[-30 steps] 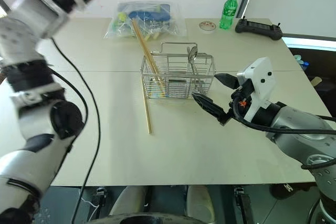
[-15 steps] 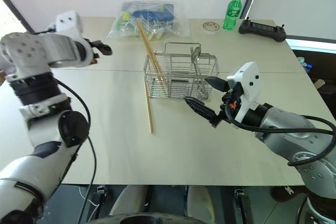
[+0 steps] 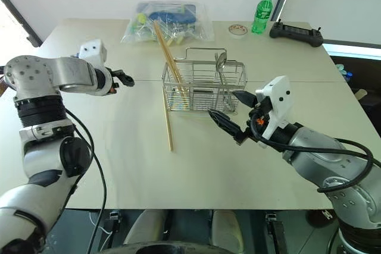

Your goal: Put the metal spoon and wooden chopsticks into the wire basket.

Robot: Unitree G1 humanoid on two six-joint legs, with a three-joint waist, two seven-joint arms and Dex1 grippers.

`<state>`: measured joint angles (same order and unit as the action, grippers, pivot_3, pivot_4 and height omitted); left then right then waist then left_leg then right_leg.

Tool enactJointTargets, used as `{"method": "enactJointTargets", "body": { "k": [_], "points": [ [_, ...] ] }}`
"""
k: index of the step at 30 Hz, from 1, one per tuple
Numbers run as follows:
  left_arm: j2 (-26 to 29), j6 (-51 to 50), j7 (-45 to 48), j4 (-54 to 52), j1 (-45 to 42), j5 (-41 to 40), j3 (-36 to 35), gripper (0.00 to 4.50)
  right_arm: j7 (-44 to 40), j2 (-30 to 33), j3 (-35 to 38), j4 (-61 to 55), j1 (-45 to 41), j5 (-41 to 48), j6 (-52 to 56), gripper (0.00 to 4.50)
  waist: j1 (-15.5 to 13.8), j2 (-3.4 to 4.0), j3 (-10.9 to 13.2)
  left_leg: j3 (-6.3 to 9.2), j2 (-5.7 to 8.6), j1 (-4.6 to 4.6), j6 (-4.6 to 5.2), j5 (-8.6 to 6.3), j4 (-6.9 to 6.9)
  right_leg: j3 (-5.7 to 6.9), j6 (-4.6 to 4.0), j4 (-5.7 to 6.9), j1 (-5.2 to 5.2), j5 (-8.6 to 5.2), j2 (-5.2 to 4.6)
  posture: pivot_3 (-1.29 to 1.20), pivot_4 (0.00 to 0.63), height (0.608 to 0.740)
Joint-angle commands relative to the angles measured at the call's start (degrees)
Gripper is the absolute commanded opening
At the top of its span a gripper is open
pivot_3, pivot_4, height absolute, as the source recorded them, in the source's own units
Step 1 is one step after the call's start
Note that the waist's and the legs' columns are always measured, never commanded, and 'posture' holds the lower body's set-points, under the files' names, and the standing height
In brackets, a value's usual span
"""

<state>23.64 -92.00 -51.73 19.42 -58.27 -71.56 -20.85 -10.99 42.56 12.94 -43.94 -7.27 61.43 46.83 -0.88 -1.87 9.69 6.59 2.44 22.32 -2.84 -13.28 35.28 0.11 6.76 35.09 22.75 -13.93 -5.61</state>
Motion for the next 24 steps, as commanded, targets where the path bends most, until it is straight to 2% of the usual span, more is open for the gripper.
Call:
{"method": "enactJointTargets", "body": {
  "k": [1,8,15,24],
  "points": [
    [0.4,-0.5,-4.5,1.7,-2.7,-4.4,1.1,4.07,0.4,-1.3,-0.7,-2.0,-1.0,-1.6,-1.9,4.5,0.1,0.0,0.0,-0.01,0.01,0.0,0.0,0.0,0.02,0.0,0.0,0.0,0.0,0.0,0.0,0.0,0.15,0.721],
    [-4.4,0.6,-0.8,8.9,-7.7,8.1,-1.2,4.07,0.3,-1.9,-0.4,-1.6,-1.1,-2.6,-2.4,4.5,0.1,0.01,0.0,-0.05,0.12,-0.01,-0.02,0.02,-0.02,-0.01,-0.02,-0.02,0.0,0.01,0.01,0.0,0.15,0.721],
    [-7.3,4.9,10.3,14.7,-9.4,21.8,2.9,4.07,1.7,-3.4,-0.5,-2.5,-0.4,-3.3,-2.7,4.5,0.1,0.01,0.0,-0.09,0.11,0.0,-0.02,0.02,-0.06,-0.01,-0.02,-0.04,0.02,0.0,0.01,0.0,0.15,0.721],
    [-8.9,15.6,25.0,28.5,-16.9,35.5,5.9,4.07,3.4,-5.2,-0.3,-4.3,1.9,-4.3,-3.0,4.5,0.1,0.0,0.0,-0.11,0.11,0.05,-0.01,0.01,-0.07,0.0,-0.01,-0.13,0.03,0.0,0.01,0.0,0.15,0.721]
  ]
}}
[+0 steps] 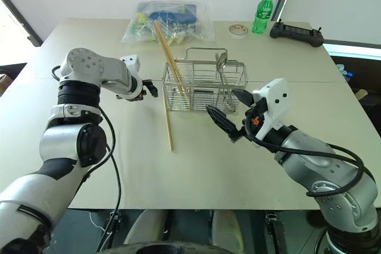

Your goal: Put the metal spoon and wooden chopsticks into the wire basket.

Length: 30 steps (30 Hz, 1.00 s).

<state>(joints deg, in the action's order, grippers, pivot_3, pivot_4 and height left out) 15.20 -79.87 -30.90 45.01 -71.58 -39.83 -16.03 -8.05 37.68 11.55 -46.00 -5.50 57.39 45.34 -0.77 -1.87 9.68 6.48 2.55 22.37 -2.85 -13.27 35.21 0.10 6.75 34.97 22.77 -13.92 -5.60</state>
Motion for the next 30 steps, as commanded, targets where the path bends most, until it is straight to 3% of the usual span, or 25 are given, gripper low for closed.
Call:
{"method": "enactJointTargets", "body": {
  "k": [1,16,30],
  "points": [
    [-0.7,4.4,5.5,4.2,-4.2,5.0,1.4,4.07,0.6,-0.5,1.1,-2.3,0.2,-0.5,-1.5,4.5,0.0,0.0,0.0,0.0,0.0,0.0,0.0,0.0,-0.02,0.0,0.0,-0.02,0.0,0.0,0.0,0.0,0.15,0.721],
    [-2.9,18.7,16.3,20.7,-8.4,16.2,0.1,4.07,2.0,-0.9,2.0,-3.6,1.6,-0.8,-1.8,4.5,0.0,0.0,0.0,-0.01,-0.03,-0.01,0.0,0.0,-0.04,0.02,0.03,-0.02,0.0,0.0,0.0,0.0,0.15,0.721],
    [-4.9,26.9,26.9,26.6,-10.4,26.7,5.7,4.07,3.4,-3.7,-0.5,-2.9,-0.4,-4.2,-3.3,4.5,0.0,0.01,0.0,-0.01,-0.04,-0.07,0.01,0.0,-0.03,0.04,0.22,0.04,-0.03,-0.11,0.01,0.0,0.15,0.721]
  ]
}}
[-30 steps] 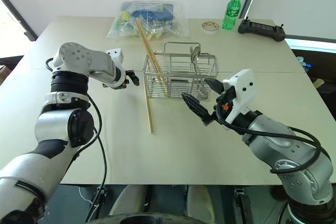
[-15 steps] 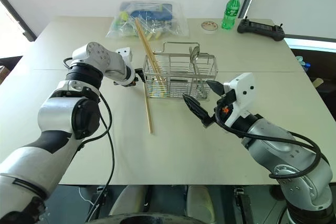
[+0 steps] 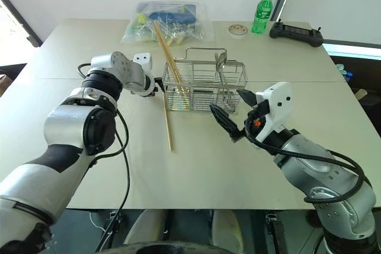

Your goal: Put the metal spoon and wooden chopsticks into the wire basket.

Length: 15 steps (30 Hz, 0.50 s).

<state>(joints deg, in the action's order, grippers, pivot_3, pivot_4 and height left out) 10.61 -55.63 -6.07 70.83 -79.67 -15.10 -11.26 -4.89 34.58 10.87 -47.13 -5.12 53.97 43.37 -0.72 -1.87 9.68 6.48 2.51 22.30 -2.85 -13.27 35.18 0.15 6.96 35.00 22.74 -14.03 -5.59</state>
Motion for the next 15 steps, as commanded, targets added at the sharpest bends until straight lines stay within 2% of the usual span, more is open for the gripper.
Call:
{"method": "enactJointTargets", "body": {
  "k": [1,13,15],
  "points": [
    [-0.7,3.3,2.5,1.1,-2.4,2.5,1.0,4.07,0.3,-0.7,0.4,-1.8,-0.7,-0.6,-1.4,4.5,0.0,0.0,0.0,0.0,0.0,0.0,0.0,0.0,0.0,0.0,0.0,0.0,0.0,0.0,0.0,0.0,0.15,0.721],
    [-3.4,4.6,6.6,2.7,-1.4,7.2,1.9,4.07,0.1,2.2,4.5,-1.4,-1.0,3.8,0.0,4.5,-0.2,0.0,0.0,0.03,0.01,0.02,0.01,0.0,0.01,0.0,0.0,-0.01,-0.05,0.0,-0.01,0.0,0.15,0.721],
    [-3.3,4.9,6.0,2.7,-1.4,7.3,1.2,3.53,0.4,2.4,4.4,-1.3,-1.3,4.2,0.1,4.5,-0.1,0.0,0.0,0.03,0.02,0.02,0.0,0.0,0.02,0.01,0.0,-0.01,-0.06,0.0,-0.01,0.0,0.15,0.721]
  ]
}}
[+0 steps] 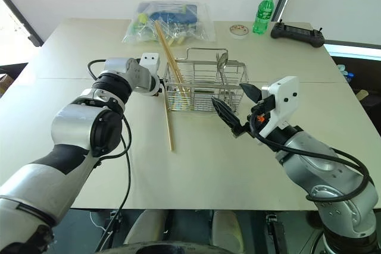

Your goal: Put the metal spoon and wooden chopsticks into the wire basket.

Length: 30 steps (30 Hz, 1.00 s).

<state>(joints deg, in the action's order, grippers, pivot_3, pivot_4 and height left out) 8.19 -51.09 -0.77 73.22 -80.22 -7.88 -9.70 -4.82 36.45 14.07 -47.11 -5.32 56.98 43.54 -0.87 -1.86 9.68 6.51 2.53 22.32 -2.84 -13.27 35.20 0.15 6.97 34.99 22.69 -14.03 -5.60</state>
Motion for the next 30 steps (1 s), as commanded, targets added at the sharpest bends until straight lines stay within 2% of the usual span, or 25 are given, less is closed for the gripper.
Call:
{"method": "enactJointTargets", "body": {
  "k": [1,7,8,22,25,30],
  "points": [
    [-0.9,0.3,0.2,0.4,-0.8,-0.1,-1.0,3.23,0.5,0.7,1.2,-1.4,-1.1,1.4,-0.1,4.5,0.0,0.0,0.0,0.0,0.0,0.0,0.0,0.0,0.0,0.0,0.0,0.0,0.0,0.0,0.0,0.0,0.15,0.721],
    [-1.2,-0.6,-0.9,0.5,-0.9,-0.9,-2.6,0.16,1.0,1.3,1.9,-1.7,-0.7,2.6,-0.2,4.5,0.0,0.0,0.0,0.01,0.0,0.0,0.0,0.0,-0.01,0.0,0.01,0.0,0.01,0.0,0.0,0.0,0.15,0.721],
    [-1.2,-0.7,-1.1,0.5,-0.9,-0.9,-2.8,0.02,1.1,1.5,2.1,-1.7,-0.6,2.9,-0.2,4.5,0.0,0.0,0.0,0.02,0.0,0.0,0.0,0.0,-0.01,0.01,0.01,0.0,0.0,0.0,0.0,0.0,0.15,0.721],
    [2.0,-0.1,-7.7,0.1,-0.7,-4.1,-10.2,0.02,0.8,3.7,2.3,-0.2,-1.1,5.0,-0.2,4.5,0.2,0.0,0.0,0.02,0.01,-0.01,0.0,0.0,0.0,0.01,0.01,0.0,0.0,0.01,-0.02,0.0,0.15,0.721],
    [4.8,0.4,-8.8,-0.5,-0.7,-5.2,-12.2,0.02,0.1,4.5,2.4,0.3,-1.2,5.4,-0.1,4.5,0.4,0.0,0.0,0.01,0.0,-0.01,0.0,0.0,-0.01,0.01,0.01,0.02,0.02,0.01,-0.01,0.0,0.15,0.721],
    [12.7,-0.5,-10.0,-2.5,-0.1,-7.4,-15.7,0.02,-0.7,6.1,2.5,1.4,-2.3,6.5,0.6,4.5,1.2,0.0,0.0,-0.03,-0.06,-0.02,0.0,0.0,-0.03,0.01,-0.06,0.12,0.1,0.05,0.03,0.0,0.15,0.721]
  ]
}}
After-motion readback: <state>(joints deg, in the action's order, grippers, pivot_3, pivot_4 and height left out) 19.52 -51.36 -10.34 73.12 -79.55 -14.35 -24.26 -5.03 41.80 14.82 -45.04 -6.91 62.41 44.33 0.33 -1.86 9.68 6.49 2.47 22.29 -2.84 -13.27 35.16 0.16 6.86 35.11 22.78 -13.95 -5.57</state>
